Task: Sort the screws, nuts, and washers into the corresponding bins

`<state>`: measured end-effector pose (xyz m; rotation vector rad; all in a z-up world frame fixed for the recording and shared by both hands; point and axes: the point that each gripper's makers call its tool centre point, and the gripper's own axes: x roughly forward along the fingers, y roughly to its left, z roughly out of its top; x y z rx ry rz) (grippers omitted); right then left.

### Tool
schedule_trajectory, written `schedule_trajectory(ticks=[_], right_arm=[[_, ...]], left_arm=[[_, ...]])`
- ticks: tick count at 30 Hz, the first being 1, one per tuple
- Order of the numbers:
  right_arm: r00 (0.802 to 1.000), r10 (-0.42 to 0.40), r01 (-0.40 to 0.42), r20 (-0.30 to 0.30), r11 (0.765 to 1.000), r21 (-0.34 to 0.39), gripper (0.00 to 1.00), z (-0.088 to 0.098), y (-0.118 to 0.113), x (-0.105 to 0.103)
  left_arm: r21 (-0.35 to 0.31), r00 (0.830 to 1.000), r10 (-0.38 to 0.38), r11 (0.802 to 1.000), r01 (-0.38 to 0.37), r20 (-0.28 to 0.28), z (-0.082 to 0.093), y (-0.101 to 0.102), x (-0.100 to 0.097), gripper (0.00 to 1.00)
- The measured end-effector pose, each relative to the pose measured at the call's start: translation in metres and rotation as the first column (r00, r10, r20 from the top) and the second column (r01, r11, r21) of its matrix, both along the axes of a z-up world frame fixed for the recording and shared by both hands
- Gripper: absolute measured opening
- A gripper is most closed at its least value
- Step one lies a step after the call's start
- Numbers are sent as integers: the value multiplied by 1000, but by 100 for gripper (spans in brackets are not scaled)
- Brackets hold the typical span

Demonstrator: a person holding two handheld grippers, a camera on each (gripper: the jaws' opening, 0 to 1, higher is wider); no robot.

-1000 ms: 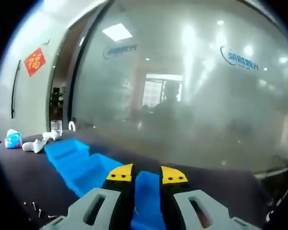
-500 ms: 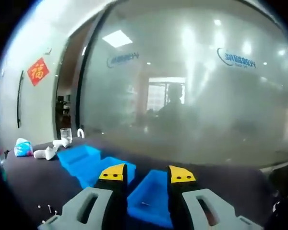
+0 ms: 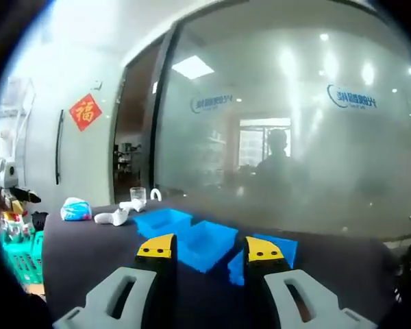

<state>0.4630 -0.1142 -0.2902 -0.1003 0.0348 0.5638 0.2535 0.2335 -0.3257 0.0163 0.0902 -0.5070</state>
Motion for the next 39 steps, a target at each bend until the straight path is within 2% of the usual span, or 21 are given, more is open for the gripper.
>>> schedule_trajectory(ticks=[3,6,13,19,25,31,39], right_arm=[[1000,13,-13,5,1000,-7,34,-5,-4,-19],[999,5,-3,47,999,-36,34,-8,-13,-37],[999,14,-14,40,1000,-9,34,-17,-26,-77],[1000,-1,1,31,1000,10,35,-27,-43,-107],[1000,-21,21,1,999,36,37,-39,-57,-129],[999,-27,28,-21,1000,15,37,-50,-64,-149],[1000,-5,5,-22,1000,-5,37,-51,-58,-153]], left_arm=[[6,1000,-11,1000,11,7,1,-5,1,52],[18,1000,-18,1000,18,10,0,-9,3,52],[28,1000,-23,999,23,9,0,-13,2,52],[9,1000,-3,1000,3,20,3,-9,6,52],[12,1000,-6,1000,5,21,3,-11,8,52],[19,1000,-4,1000,4,27,5,-11,9,52],[17,1000,-4,1000,4,28,6,-13,9,51]])
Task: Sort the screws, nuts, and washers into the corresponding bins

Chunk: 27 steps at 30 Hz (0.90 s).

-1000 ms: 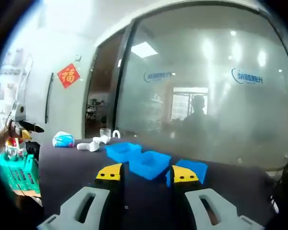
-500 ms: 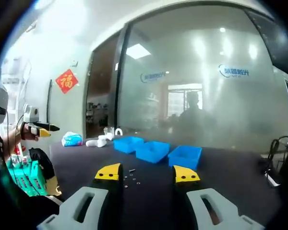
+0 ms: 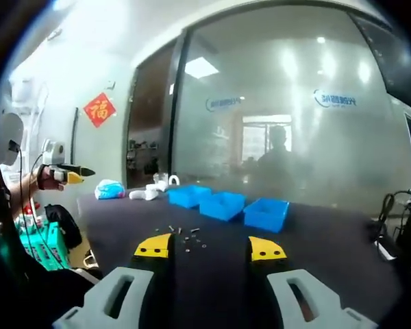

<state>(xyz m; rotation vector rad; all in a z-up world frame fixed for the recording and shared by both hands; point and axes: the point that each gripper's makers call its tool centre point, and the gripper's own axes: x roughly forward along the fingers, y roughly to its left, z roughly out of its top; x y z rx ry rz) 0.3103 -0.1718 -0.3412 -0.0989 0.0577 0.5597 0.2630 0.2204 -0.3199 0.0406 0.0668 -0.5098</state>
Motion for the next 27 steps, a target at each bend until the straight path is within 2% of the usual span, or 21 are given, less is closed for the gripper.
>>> schedule_trajectory(ticks=[2,5,7,9,16,21,24,27], right_arm=[[999,33,-34,-5,999,-17,37,-2,5,-1],[991,122,-124,-49,991,-41,37,-10,19,-6],[988,140,-144,-69,988,-58,37,-14,23,-5],[979,182,-191,-90,977,-100,37,-21,29,-7],[959,253,-266,-126,958,-105,37,-24,45,-8],[953,273,-290,-128,947,-141,37,-20,53,4],[944,294,-315,-151,938,-142,37,-18,60,12],[944,282,-310,-170,936,-166,35,-20,65,26]], left_arm=[[3,1000,-7,1000,7,2,1,-2,-1,51],[9,1000,-18,1000,18,-3,-1,-4,-3,51],[0,1000,-27,1000,27,-7,-1,-5,-4,51],[-9,1000,-28,1000,28,-5,0,-5,-5,51],[-9,1000,-24,1000,24,-6,-1,-3,-7,51],[-16,1000,-18,1000,18,-10,-2,-2,-7,51],[-20,1000,-17,1000,17,-12,-4,-1,-7,51],[-29,1000,-19,999,19,-20,-8,-2,-7,51]])
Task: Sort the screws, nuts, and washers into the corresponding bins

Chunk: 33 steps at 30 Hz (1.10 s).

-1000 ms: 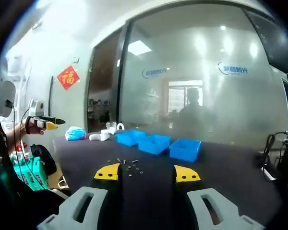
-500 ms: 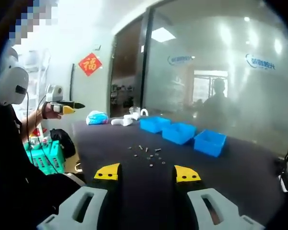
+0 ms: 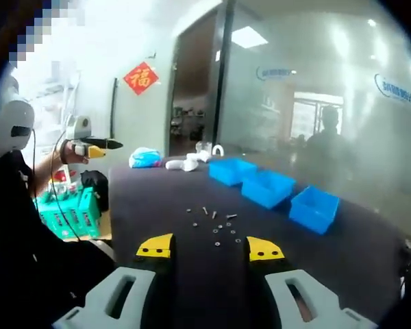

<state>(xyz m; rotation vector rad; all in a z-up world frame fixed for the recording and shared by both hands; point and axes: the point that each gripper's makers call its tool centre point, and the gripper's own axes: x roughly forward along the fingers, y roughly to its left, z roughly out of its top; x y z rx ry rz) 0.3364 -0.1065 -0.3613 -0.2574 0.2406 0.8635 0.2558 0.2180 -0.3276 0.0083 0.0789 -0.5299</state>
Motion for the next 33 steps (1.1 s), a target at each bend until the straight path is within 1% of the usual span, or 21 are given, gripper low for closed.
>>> schedule_trajectory(ticks=[2,4,8,16,20,21,24,28,33], right_arm=[[1000,16,-17,-25,1000,-10,35,-2,6,6],[999,34,-34,-31,999,-20,34,-1,14,12],[996,86,-88,-38,994,-71,34,-1,31,22],[982,178,-186,-66,972,-145,31,-2,65,42],[966,241,-255,-91,945,-206,30,-8,83,47],[964,246,-262,-97,941,-216,30,-9,87,48],[958,268,-286,-106,930,-232,28,-9,96,56],[943,299,-327,-146,913,-245,28,-14,111,60],[915,347,-397,-204,860,-320,26,-31,127,67]], left_arm=[[-1,1000,-6,1000,6,-8,-3,-2,-1,51],[4,1000,-10,1000,10,-13,-5,-3,-2,51],[-1,1000,-9,1000,9,-13,-5,-3,-2,51],[-7,1000,4,1000,-4,-11,-5,2,-2,51],[-1,1000,11,1000,-11,-16,-7,5,-4,51],[-3,1000,12,1000,-12,-16,-7,6,-4,51],[-12,1000,15,1000,-15,-15,-7,8,-5,51],[-10,1000,23,1000,-23,-22,-10,11,-6,51],[-5,999,25,1000,-25,-30,-12,11,-6,51]])
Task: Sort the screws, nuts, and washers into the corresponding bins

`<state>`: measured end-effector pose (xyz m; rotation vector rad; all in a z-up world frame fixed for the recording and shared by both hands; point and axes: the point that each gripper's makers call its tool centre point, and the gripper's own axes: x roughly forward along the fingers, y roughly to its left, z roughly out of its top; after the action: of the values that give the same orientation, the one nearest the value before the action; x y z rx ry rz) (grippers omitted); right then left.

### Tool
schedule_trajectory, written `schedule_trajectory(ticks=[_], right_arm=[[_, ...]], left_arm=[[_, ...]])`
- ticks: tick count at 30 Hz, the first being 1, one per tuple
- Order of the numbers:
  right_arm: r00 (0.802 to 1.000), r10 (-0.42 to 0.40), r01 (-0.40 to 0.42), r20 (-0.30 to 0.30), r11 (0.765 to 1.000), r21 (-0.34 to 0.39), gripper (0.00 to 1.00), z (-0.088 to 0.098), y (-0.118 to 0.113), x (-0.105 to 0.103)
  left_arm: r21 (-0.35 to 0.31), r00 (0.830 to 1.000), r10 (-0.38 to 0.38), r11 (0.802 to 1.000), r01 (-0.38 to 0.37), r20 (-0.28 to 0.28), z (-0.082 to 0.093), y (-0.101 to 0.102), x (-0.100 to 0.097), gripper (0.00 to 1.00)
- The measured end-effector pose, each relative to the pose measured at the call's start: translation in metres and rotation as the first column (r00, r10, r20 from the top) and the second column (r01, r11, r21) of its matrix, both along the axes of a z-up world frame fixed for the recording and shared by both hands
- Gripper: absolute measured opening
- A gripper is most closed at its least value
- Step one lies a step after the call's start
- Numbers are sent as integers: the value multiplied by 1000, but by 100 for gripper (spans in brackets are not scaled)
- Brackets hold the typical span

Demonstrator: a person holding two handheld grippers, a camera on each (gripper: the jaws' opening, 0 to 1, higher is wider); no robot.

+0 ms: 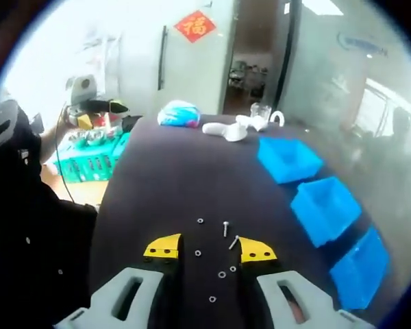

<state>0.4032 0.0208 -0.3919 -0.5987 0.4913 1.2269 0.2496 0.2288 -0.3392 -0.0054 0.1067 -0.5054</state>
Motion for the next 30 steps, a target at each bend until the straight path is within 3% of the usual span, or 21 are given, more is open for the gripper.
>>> schedule_trajectory(ticks=[8,14,30], right_arm=[[996,61,-69,-63,988,-138,23,-27,24,9],[992,87,-108,-94,964,-244,20,-44,32,16],[980,63,-136,-188,904,-406,11,-72,41,33]], left_arm=[[9,1000,2,1000,-2,-5,-3,-2,0,51],[7,1000,12,1000,-12,-16,-8,-1,0,51],[13,999,27,1000,-27,-25,-15,3,2,51]])
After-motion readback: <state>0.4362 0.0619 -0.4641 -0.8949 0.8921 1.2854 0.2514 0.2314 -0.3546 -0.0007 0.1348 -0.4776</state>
